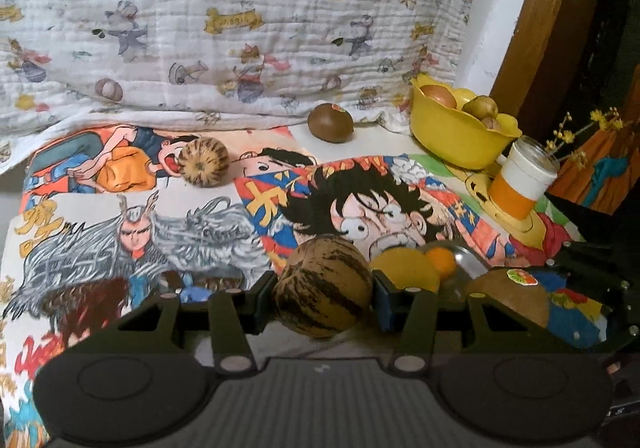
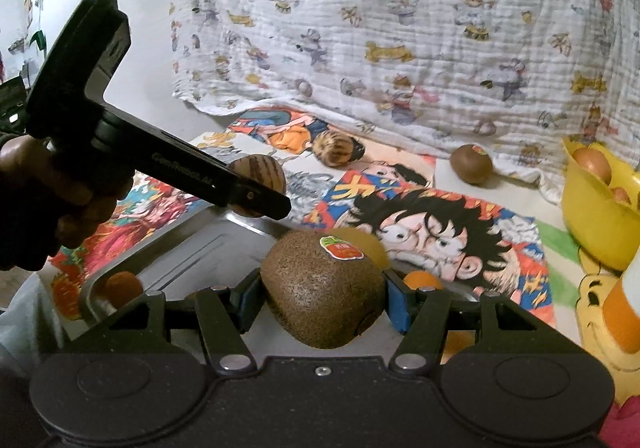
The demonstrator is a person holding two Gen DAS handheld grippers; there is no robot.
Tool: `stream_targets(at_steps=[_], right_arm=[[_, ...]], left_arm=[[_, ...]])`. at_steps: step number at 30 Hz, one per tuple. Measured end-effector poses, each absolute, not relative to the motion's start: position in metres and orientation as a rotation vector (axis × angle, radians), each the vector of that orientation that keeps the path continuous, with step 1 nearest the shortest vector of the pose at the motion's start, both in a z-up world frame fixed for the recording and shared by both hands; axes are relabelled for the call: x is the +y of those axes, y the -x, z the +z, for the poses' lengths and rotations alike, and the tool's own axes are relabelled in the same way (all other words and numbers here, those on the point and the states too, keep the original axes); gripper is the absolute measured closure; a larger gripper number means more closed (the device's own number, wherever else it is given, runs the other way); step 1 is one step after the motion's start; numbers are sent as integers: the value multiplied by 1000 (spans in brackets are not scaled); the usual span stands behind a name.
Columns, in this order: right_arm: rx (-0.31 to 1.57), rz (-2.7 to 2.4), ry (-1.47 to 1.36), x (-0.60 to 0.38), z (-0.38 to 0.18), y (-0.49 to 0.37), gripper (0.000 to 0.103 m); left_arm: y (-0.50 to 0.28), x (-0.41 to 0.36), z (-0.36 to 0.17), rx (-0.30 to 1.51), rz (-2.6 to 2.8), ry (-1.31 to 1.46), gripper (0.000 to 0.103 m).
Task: Organize fruits
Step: 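Carry the striped fruit in the left gripper while the right gripper carries the kiwi over the tray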
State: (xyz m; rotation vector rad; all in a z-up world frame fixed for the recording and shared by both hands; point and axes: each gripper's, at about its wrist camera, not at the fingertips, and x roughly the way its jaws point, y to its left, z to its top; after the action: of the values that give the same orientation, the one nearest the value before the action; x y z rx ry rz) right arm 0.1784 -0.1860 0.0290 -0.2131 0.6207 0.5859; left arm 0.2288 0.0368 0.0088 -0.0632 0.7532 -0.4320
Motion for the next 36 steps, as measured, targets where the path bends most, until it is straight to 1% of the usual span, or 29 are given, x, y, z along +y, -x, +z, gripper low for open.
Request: stream_targets(at_steps=[15,36], right_arm=[[663,590,228,-181,12,-168,40],[716,576,245,-180,-5,-168,39]], left_arm=[[-210,53,-17,805,-374,80,49],[-206,52,-27,815,-338,22,49]])
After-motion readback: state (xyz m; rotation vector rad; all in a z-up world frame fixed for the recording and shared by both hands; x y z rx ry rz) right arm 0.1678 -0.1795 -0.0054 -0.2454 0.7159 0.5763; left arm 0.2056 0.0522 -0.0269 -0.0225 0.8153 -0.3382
